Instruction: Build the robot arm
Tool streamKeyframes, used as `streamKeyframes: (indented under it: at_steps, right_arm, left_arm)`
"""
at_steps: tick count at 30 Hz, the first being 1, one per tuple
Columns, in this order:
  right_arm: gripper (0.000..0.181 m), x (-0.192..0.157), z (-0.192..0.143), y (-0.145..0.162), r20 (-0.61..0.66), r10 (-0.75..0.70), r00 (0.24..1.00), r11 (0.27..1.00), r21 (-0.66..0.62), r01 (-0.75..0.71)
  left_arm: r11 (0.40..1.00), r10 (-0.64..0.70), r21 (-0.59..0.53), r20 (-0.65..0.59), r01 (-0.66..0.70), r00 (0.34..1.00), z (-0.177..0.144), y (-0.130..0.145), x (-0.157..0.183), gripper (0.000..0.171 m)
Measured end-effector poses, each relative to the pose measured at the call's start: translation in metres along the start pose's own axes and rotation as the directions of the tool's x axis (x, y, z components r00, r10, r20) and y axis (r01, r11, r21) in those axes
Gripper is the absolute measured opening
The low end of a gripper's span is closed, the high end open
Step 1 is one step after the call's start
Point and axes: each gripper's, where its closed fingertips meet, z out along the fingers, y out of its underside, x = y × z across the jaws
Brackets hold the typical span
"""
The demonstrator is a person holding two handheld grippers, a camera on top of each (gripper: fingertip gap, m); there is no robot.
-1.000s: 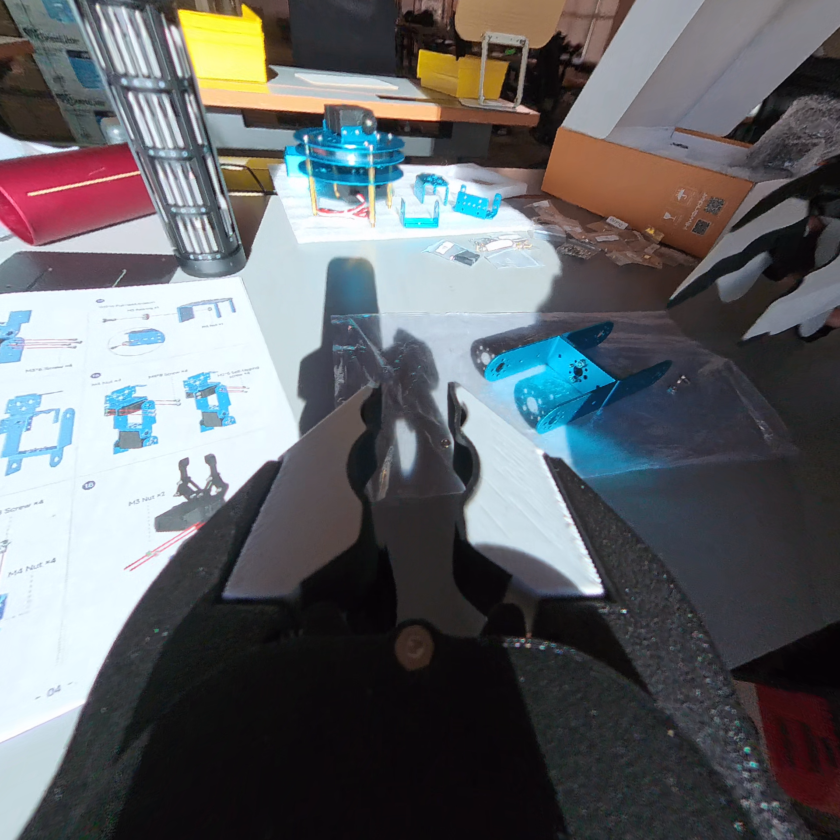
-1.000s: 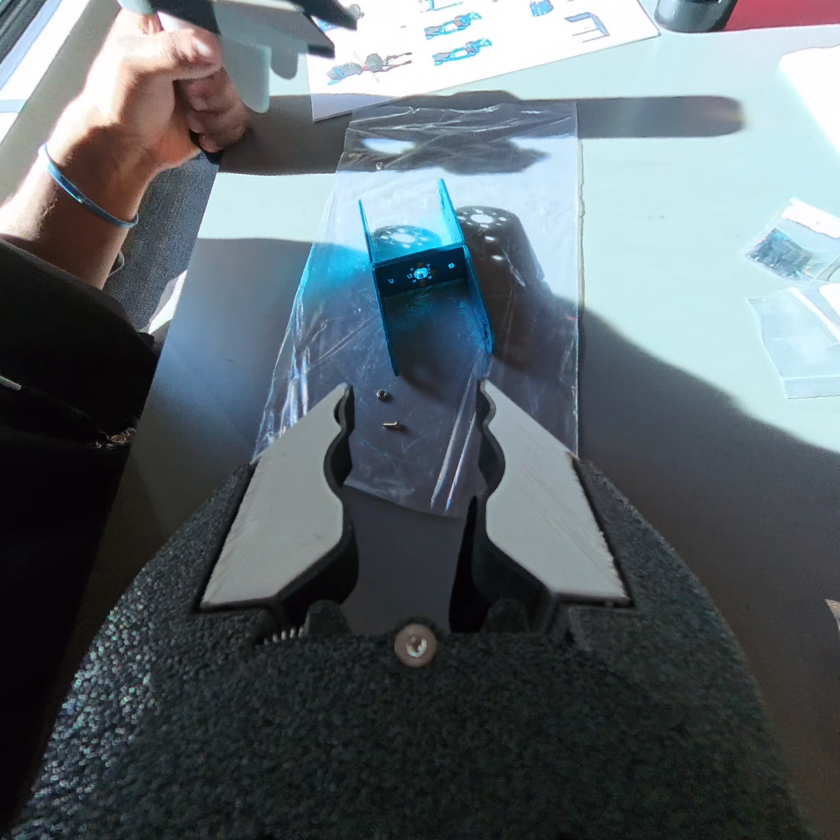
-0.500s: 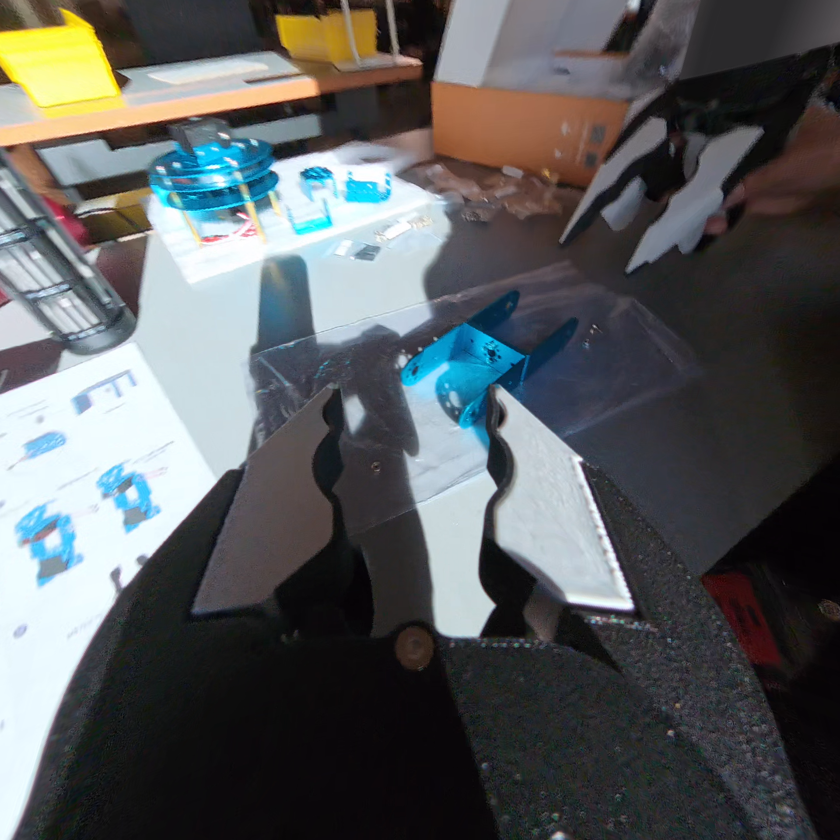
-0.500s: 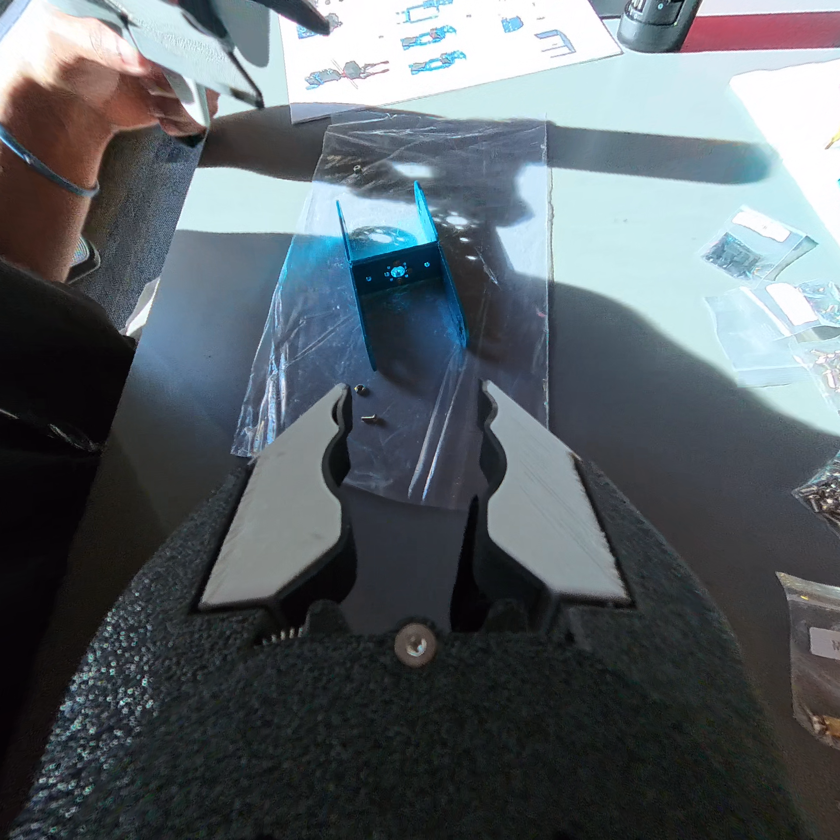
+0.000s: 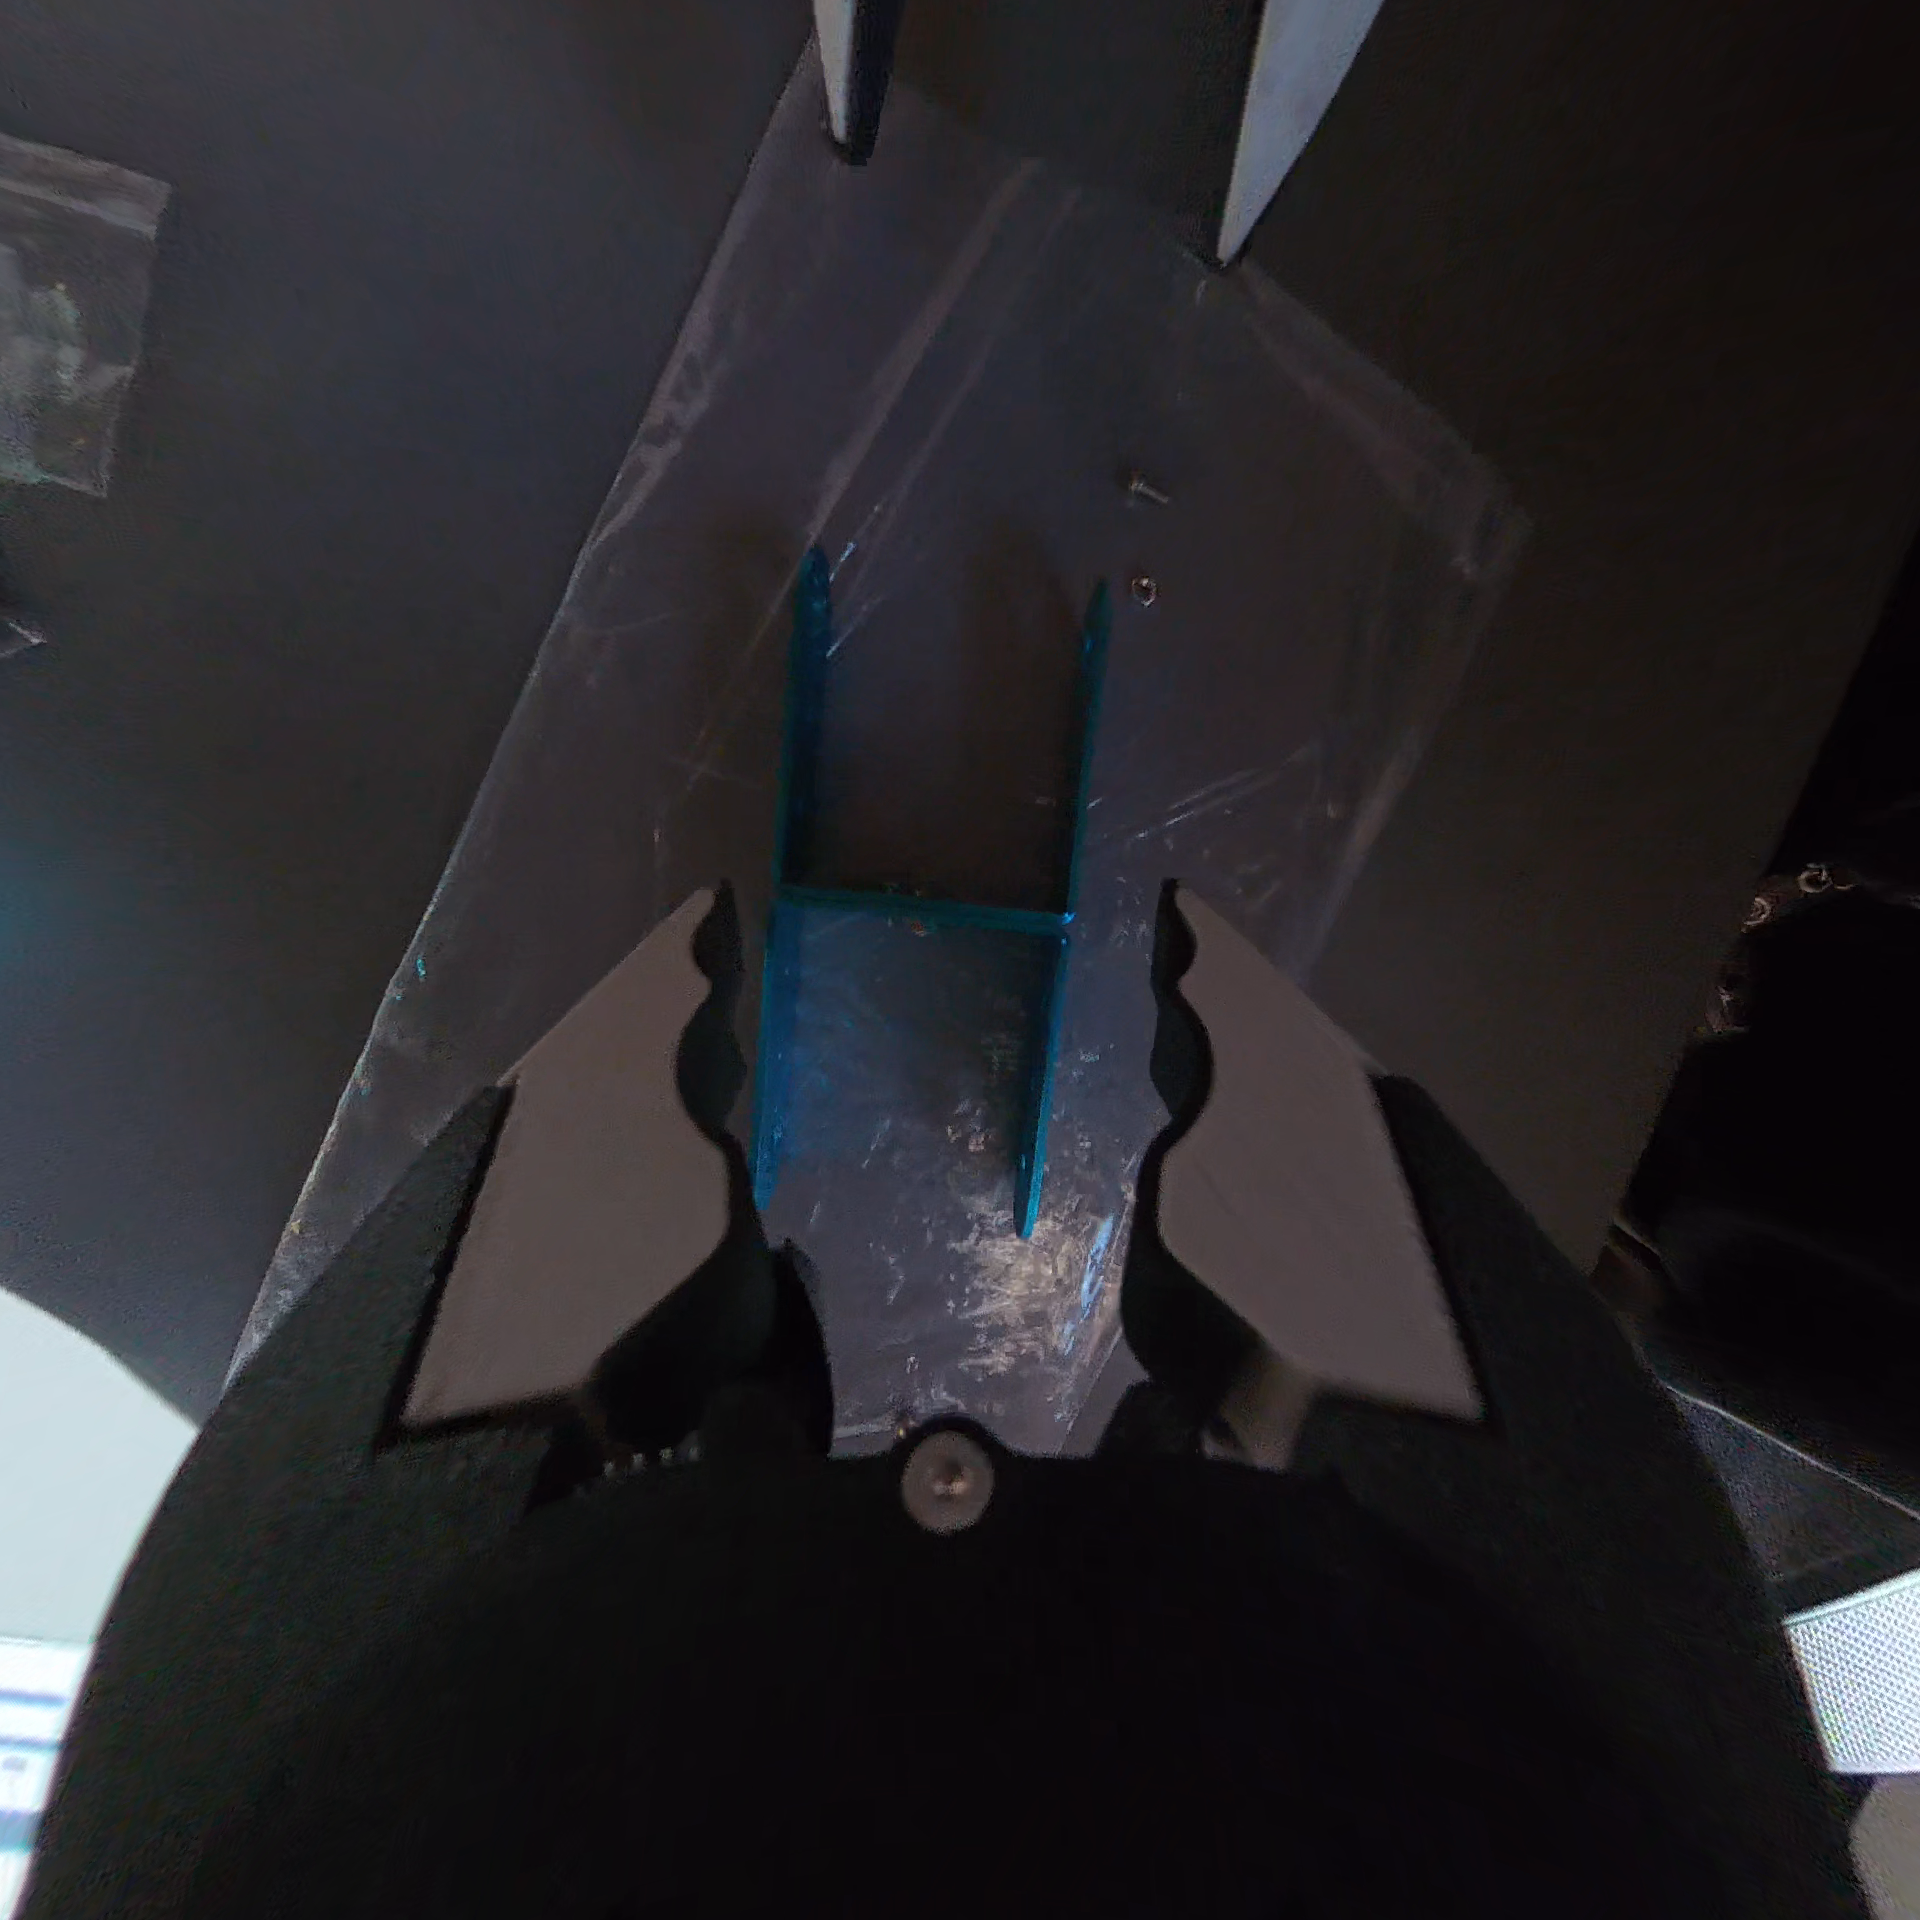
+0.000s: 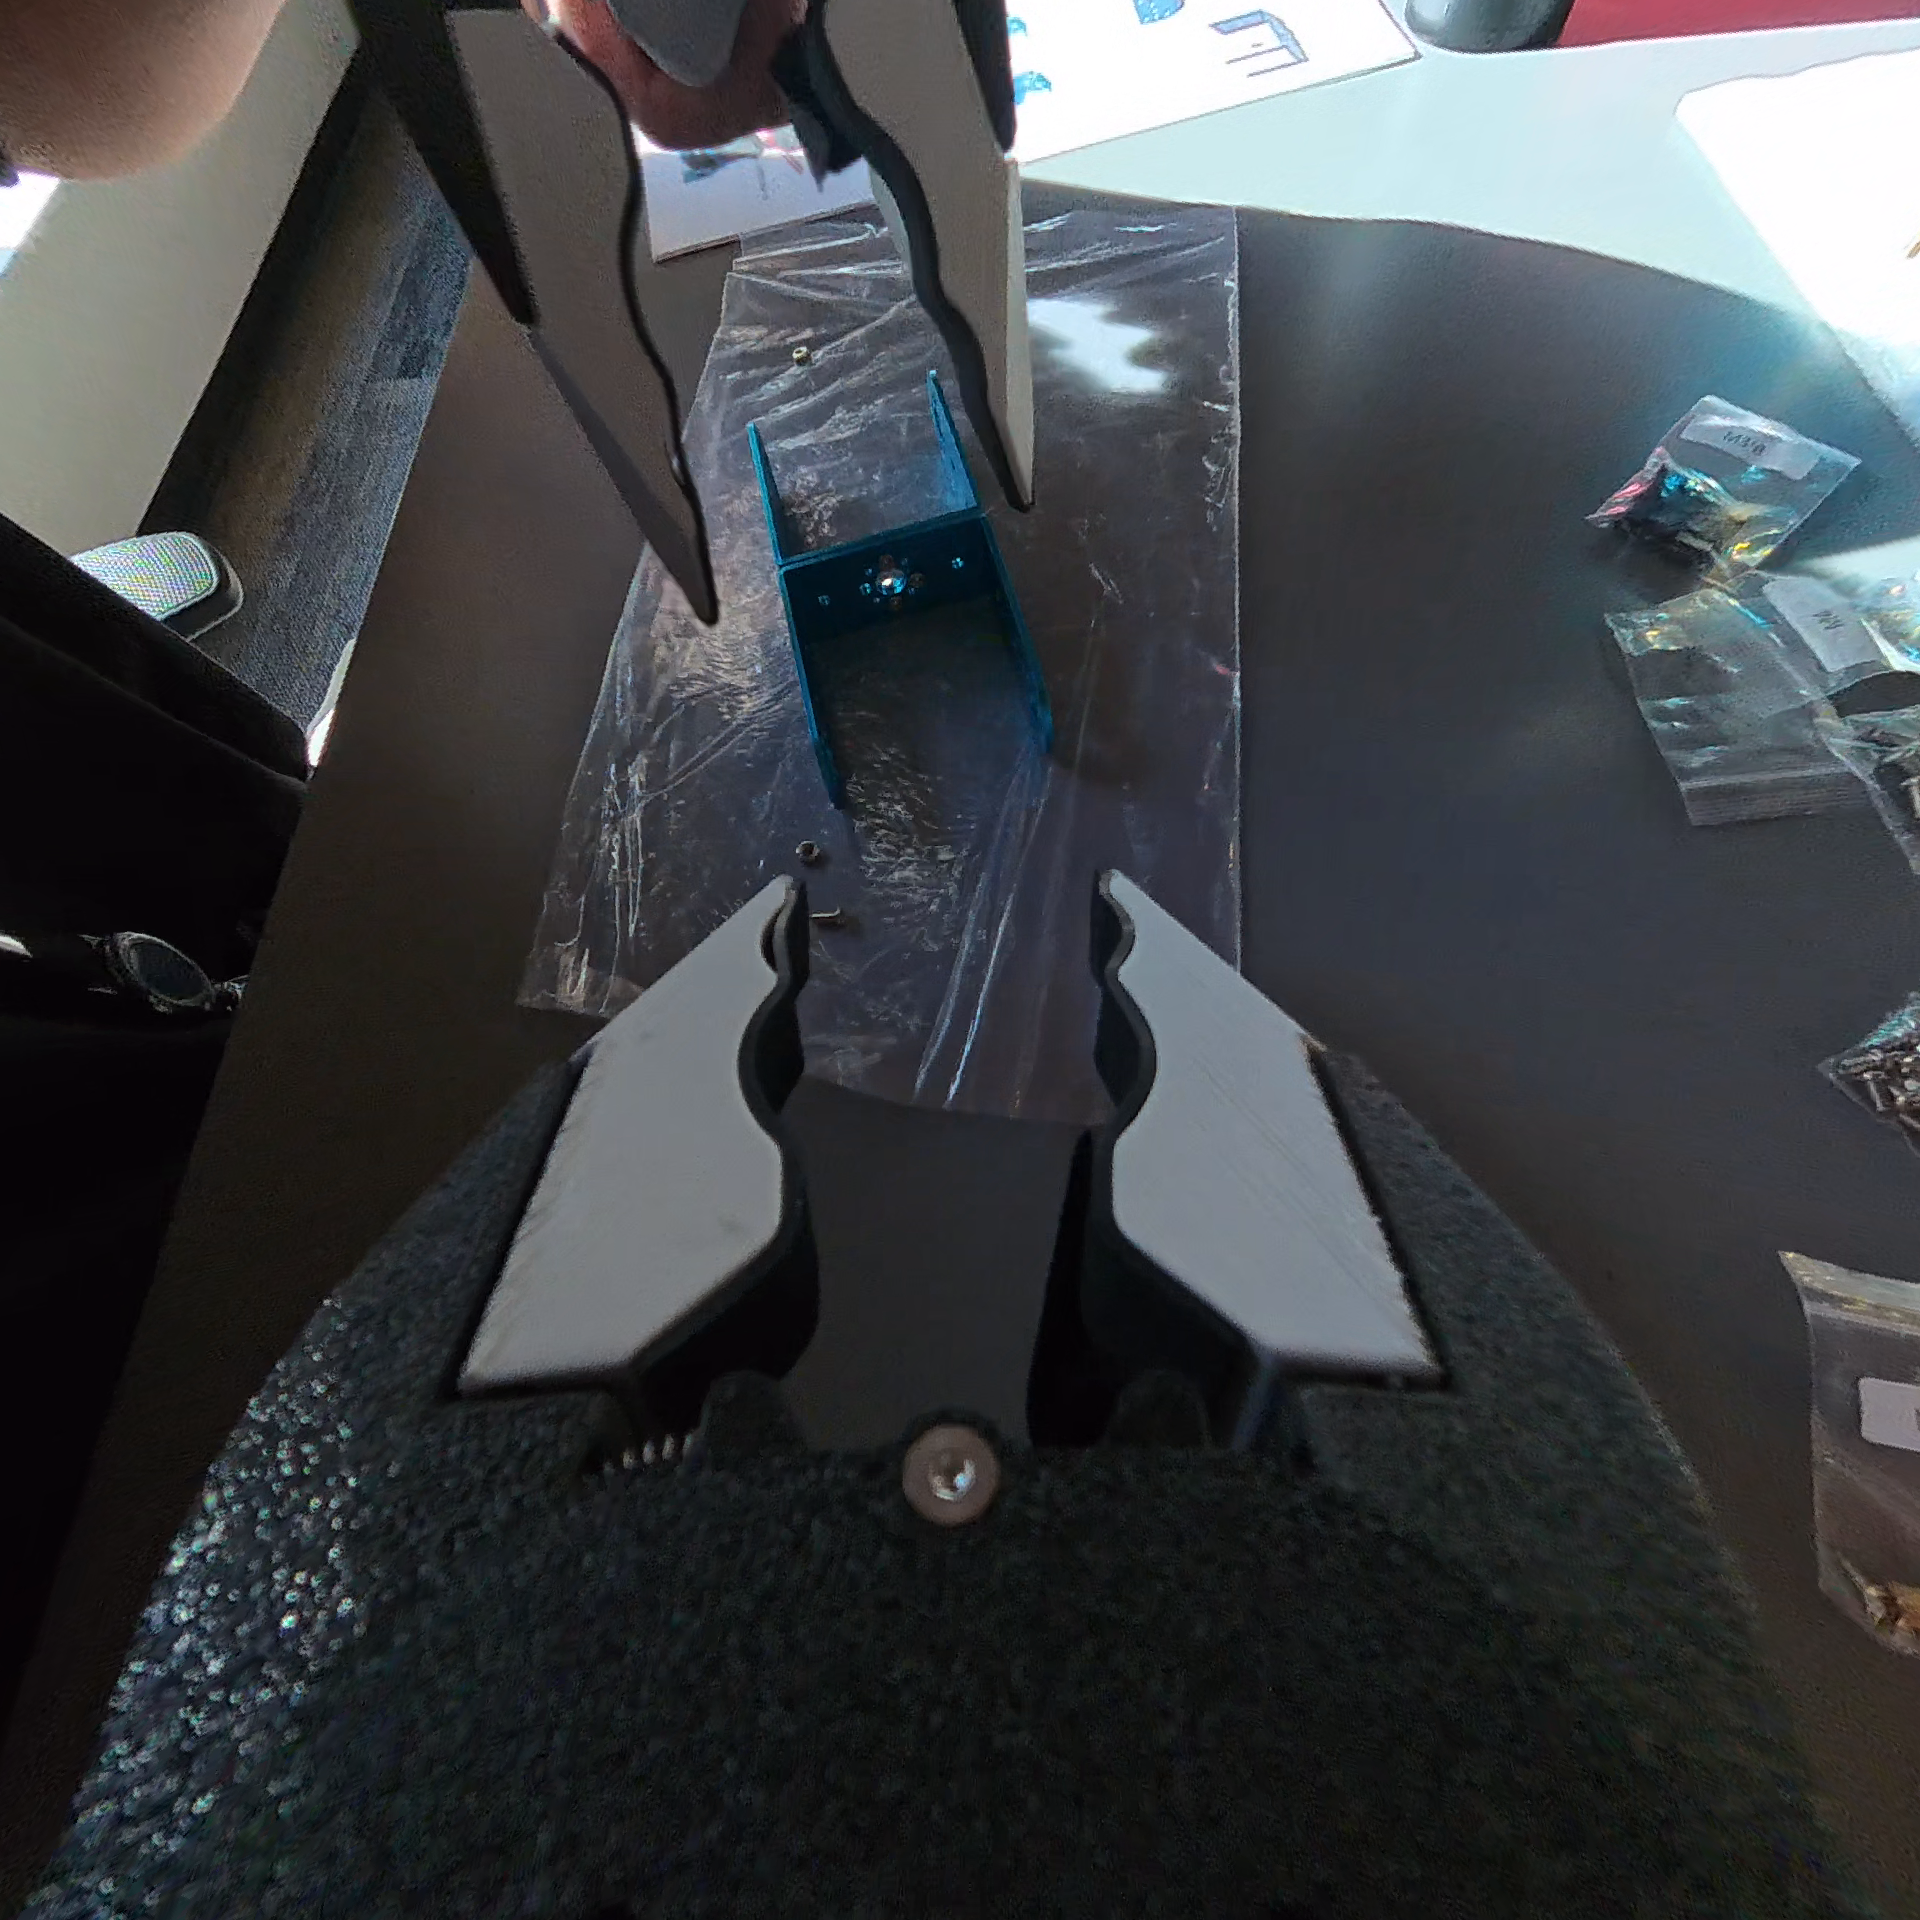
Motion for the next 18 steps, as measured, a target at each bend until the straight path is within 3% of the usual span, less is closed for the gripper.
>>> streamKeyframes:
  at_steps: [9,13,18]
  right_arm:
    - [0.053,-0.003,0.001,0.001,0.021,0.007,1.0,1.0,0.001,-0.007]
    - [0.052,-0.003,0.001,0.0,0.015,0.001,1.0,1.0,0.003,-0.001]
    - [0.05,-0.005,0.003,-0.01,0.03,0.009,1.0,0.998,0.056,-0.011]
  left_arm:
    - [0.99,0.08,-0.119,0.022,-0.077,0.997,0.014,0.011,-0.005,0.064]
    - [0.997,0.078,0.001,0.102,-0.079,0.992,0.003,0.0,-0.01,0.064]
    - [0.966,-0.034,0.259,0.213,-0.023,0.976,-0.022,-0.017,-0.021,0.063]
